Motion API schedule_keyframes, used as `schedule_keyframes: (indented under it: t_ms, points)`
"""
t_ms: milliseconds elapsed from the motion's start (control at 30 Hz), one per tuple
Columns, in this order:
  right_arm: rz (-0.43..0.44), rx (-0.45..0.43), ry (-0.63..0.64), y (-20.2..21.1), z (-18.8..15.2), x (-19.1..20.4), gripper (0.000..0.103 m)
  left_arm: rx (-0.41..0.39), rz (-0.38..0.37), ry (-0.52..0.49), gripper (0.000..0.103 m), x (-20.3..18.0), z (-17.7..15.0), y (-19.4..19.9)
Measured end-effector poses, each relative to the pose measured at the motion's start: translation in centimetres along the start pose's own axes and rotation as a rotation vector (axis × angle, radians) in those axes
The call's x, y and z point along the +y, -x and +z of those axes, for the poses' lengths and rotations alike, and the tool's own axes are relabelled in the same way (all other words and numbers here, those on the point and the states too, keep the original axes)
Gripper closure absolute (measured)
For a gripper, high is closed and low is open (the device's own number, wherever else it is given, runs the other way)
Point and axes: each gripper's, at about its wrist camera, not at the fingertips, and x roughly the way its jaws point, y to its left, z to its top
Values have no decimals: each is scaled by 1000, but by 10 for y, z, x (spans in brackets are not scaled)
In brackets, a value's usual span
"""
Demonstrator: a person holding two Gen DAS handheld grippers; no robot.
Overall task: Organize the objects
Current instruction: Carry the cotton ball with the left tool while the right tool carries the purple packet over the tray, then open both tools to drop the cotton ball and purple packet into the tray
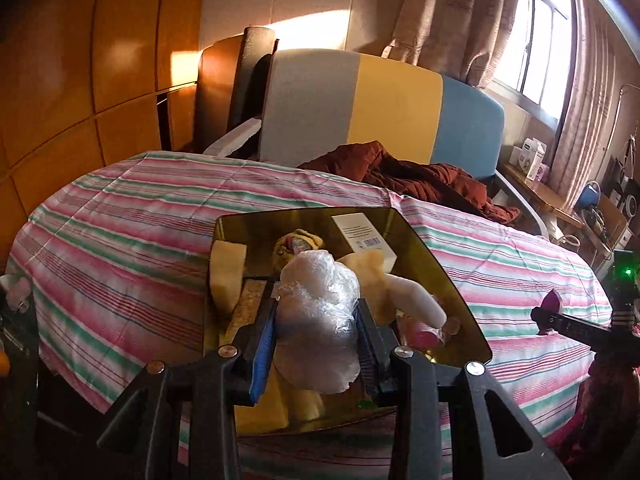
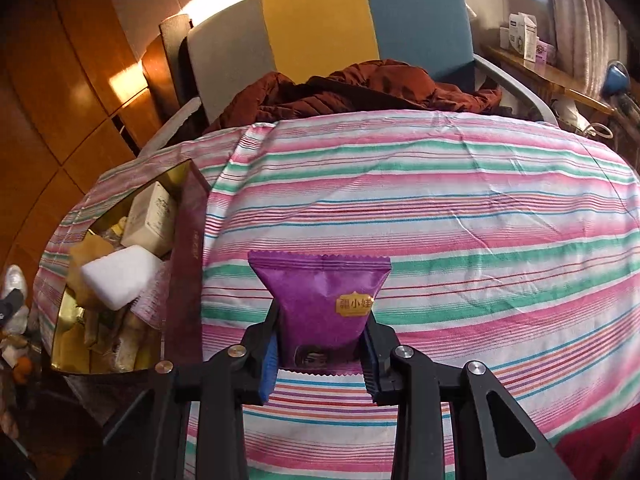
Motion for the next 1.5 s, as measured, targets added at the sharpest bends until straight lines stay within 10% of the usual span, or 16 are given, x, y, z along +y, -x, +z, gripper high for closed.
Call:
schedule_keyframes:
  t_ms: [833,1000,1267,1500]
  points:
    - [402,123,364,-22,-20,199,64,39,4,100,67,40,-7,-16]
    - [386,157,336,-37,-24,195,54,54,10,100,67,42,-10,-22]
    - [274,44,332,-26,-32,189,1,74,37,69,66,36,-8,-37]
    - [145,-145,407,6,-41,194,0,72,76,39,66,25,-1,-47]
